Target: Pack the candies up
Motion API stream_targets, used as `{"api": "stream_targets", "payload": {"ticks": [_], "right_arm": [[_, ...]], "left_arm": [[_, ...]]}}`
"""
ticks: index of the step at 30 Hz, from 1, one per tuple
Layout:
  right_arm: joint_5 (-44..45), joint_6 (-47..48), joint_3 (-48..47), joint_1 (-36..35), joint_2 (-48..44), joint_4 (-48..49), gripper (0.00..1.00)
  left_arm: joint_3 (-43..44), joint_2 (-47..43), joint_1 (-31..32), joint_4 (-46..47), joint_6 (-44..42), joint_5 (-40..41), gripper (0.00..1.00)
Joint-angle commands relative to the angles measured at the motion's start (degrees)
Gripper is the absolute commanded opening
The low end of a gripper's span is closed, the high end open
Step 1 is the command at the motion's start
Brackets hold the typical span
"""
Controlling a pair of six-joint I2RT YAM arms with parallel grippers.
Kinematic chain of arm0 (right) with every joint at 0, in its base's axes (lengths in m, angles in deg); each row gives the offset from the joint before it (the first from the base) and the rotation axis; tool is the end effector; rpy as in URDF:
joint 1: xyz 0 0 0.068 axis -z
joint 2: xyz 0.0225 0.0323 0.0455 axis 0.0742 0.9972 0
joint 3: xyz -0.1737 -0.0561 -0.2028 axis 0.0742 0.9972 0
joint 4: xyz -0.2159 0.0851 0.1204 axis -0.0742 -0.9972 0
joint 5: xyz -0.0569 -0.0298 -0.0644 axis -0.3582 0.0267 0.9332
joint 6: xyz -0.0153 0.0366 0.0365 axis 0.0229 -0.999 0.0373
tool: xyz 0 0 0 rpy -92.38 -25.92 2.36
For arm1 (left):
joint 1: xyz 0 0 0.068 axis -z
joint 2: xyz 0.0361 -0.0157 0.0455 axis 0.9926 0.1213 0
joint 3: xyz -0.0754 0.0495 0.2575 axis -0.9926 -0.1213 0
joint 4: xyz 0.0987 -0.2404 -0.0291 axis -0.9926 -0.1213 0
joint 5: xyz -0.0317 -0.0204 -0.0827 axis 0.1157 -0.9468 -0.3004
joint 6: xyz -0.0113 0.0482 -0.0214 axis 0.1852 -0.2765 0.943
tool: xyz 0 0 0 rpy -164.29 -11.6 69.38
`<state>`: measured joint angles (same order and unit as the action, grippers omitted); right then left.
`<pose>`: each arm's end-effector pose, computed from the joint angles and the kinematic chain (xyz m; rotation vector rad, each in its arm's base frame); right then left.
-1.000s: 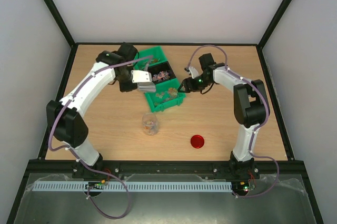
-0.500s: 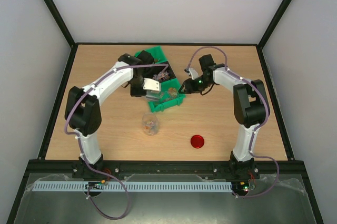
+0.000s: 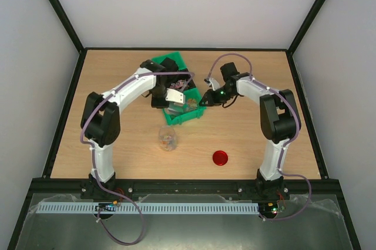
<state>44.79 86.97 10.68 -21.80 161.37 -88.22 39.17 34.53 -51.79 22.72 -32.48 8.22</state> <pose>0.3780 0.1431 0.1839 -0.6741 2.4546 0.9895 0.3323 -0.2019 0.2420 2.1213 2.0819 0.0526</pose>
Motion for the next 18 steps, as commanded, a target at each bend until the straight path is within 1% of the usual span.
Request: {"api": "stream_targets", "payload": {"ticks": [1, 3, 4, 10, 18], "right_arm": [[-0.8, -1.3, 1.2, -1.3, -1.9, -0.4, 0.14], [-0.1, -1.9, 1.4, -1.9, -2.0, -0.1, 0.05], [0.2, -2.1, 1.4, -2.1, -2.1, 0.0, 0.02], [2.2, -3.7, 2.3, -3.1, -2.8, 1.1, 0.01], [4.7, -5.2, 2.4, -3.2, -3.0, 1.8, 0.01]], "left_arm": [[1.1, 4.7, 0.6, -3.7, -0.8, -0.1, 0.02], [1.3, 5.7, 0.6, -3.5, -0.5, -1.1, 0.02], [1.2, 5.8, 0.6, -3.2, -0.4, -1.5, 0.02], [0.0, 6.7, 0.6, -0.4, 1.9, -5.9, 0.02], [-1.1, 7.6, 0.5, 7.1, 10.4, -12.4, 0.02]]}}
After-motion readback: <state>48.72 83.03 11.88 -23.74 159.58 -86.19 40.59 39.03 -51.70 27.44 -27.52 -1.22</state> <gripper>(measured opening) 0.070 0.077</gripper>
